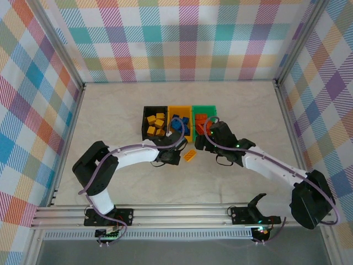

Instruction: Sort the legos into containers by color

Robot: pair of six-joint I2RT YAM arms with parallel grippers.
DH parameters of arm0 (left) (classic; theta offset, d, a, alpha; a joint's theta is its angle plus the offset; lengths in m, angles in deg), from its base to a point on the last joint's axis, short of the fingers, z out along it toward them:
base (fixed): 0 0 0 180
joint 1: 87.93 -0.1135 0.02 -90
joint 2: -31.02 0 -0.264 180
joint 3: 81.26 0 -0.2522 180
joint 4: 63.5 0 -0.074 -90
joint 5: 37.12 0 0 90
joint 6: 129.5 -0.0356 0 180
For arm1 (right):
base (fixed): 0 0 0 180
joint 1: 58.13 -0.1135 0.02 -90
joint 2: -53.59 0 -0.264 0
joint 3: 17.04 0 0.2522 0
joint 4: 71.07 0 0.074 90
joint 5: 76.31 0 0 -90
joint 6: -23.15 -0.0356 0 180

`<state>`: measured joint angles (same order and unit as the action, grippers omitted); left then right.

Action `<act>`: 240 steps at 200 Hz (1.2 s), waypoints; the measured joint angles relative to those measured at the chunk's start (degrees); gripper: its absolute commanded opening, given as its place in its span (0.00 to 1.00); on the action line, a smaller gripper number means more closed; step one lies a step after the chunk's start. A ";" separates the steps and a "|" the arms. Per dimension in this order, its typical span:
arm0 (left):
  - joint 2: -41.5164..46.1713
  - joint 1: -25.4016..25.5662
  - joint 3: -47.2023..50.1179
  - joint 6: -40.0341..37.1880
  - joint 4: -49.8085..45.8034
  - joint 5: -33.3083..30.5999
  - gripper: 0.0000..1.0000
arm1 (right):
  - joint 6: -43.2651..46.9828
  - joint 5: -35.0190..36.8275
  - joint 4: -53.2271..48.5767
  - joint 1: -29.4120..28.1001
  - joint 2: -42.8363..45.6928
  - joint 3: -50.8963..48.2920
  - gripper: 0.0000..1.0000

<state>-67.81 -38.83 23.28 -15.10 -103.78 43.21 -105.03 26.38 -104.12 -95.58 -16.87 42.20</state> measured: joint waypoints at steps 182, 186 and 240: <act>-31.41 -2.16 -56.50 -0.76 -11.39 0.90 0.90 | -2.05 -1.01 -2.99 0.00 7.82 -7.13 0.93; -30.51 -2.16 -55.39 -0.79 -10.88 0.90 0.92 | -1.88 -1.44 -2.73 0.00 7.32 -7.13 0.93; 0.59 -2.16 -27.17 1.36 -2.14 -0.31 1.00 | -3.28 -3.74 0.17 -3.93 -4.28 -3.98 0.92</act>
<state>-67.22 -40.99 -3.88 -13.74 -105.93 42.90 -108.31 22.64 -103.94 -99.52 -21.15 38.22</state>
